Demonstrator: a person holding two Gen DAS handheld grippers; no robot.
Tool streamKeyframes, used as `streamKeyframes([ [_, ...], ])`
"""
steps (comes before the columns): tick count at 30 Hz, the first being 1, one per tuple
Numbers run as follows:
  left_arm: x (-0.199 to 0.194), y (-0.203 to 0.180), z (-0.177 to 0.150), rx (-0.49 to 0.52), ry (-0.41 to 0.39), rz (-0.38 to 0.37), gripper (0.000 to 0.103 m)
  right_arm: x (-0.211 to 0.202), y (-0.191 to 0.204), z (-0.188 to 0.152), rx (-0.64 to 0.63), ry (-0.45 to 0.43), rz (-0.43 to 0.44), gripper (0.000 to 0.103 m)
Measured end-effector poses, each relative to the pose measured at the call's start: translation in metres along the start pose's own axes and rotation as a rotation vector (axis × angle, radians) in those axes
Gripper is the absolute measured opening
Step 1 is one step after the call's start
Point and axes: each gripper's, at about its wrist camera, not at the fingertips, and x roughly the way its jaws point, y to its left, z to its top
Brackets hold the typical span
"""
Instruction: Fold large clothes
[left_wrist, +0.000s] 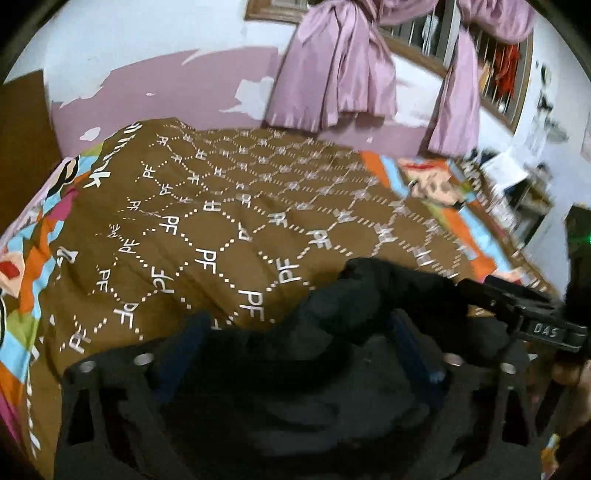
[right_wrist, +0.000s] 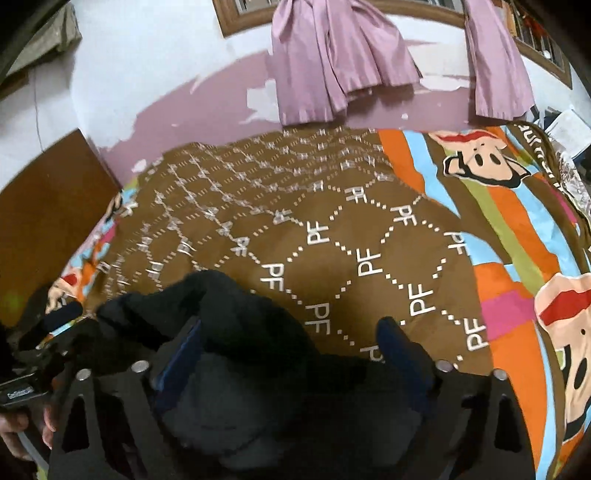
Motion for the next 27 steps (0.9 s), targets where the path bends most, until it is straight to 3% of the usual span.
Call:
streamKeyframes([
  [3, 0.027, 0.003, -0.001, 0.018, 0.071, 0.028, 0.040, 0.022, -0.002, -0.003, 0.003, 0.030, -0.006, 0.077],
  [6, 0.030, 0.009, -0.005, -0.010, 0.062, -0.020, 0.025, 0.030, -0.002, -0.004, 0.024, 0.031, 0.023, 0.059],
  [8, 0.024, 0.009, -0.007, 0.001, 0.039, -0.039, 0.015, 0.029, 0.002, -0.005, 0.027, 0.017, 0.045, 0.036],
  [11, 0.013, 0.002, -0.009, 0.032, 0.021, -0.033, 0.008, 0.024, 0.008, -0.006, -0.007, 0.024, 0.023, 0.013],
  [15, -0.007, -0.005, -0.007, 0.037, 0.013, -0.024, 0.006, -0.002, 0.007, -0.008, -0.012, 0.016, 0.038, 0.009],
  [19, -0.049, -0.008, -0.006, 0.063, 0.014, -0.036, 0.005, -0.049, 0.014, -0.012, -0.101, 0.010, 0.048, 0.007],
  [23, -0.096, -0.010, -0.025, 0.073, 0.036, -0.064, 0.004, -0.101, 0.026, -0.026, -0.178, -0.006, 0.083, 0.007],
  [27, -0.126, -0.018, -0.057, 0.136, 0.056, -0.039, 0.003, -0.140, 0.047, -0.066, -0.291, 0.006, 0.089, 0.006],
])
